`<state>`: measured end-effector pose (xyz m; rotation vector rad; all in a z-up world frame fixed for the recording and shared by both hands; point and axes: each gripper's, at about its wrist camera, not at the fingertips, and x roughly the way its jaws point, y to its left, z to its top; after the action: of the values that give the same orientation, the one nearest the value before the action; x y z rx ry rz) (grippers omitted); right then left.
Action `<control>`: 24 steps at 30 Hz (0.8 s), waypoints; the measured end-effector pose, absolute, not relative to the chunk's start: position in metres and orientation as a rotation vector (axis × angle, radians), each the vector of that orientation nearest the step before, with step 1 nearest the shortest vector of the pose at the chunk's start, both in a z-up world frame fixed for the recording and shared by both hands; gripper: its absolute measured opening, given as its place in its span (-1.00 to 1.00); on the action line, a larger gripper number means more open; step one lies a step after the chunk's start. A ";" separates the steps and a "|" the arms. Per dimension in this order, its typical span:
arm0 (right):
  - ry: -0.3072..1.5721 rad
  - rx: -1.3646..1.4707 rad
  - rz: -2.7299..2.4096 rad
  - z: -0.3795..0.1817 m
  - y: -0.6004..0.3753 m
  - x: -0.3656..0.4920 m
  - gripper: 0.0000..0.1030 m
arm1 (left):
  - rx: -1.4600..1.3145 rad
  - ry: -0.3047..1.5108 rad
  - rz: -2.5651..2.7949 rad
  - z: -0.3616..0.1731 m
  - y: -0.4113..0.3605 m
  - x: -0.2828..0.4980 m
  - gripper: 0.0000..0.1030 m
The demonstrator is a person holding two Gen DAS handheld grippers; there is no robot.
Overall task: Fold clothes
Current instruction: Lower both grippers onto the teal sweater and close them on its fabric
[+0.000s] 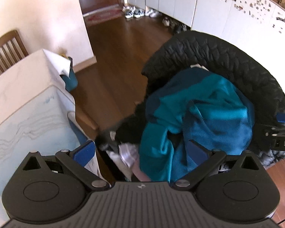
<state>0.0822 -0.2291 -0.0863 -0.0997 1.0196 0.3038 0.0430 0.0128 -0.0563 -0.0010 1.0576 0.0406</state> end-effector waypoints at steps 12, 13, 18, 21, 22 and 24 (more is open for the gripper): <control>1.103 -0.139 0.302 -0.131 -0.205 0.155 1.00 | 0.013 1.141 0.038 -0.081 0.016 0.090 0.99; 1.111 -0.139 0.299 -0.137 -0.204 0.159 1.00 | 0.004 1.142 0.042 -0.083 0.018 0.092 0.99; 1.155 -0.072 0.305 -0.159 -0.208 0.168 1.00 | 0.004 1.126 0.078 -0.090 0.021 0.101 0.99; 1.183 -0.022 0.317 -0.166 -0.215 0.167 1.00 | 0.003 1.104 0.080 -0.092 0.021 0.105 0.99; 1.196 -0.015 0.323 -0.167 -0.217 0.167 1.00 | 0.005 1.095 0.077 -0.093 0.020 0.107 0.99; 1.225 -0.007 0.332 -0.168 -0.218 0.167 1.00 | 0.007 1.080 0.062 -0.095 0.018 0.111 0.99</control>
<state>0.1673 -0.2182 -0.1683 -0.0069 1.2245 0.3324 0.1109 0.0182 -0.0947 0.0069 1.0796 0.0620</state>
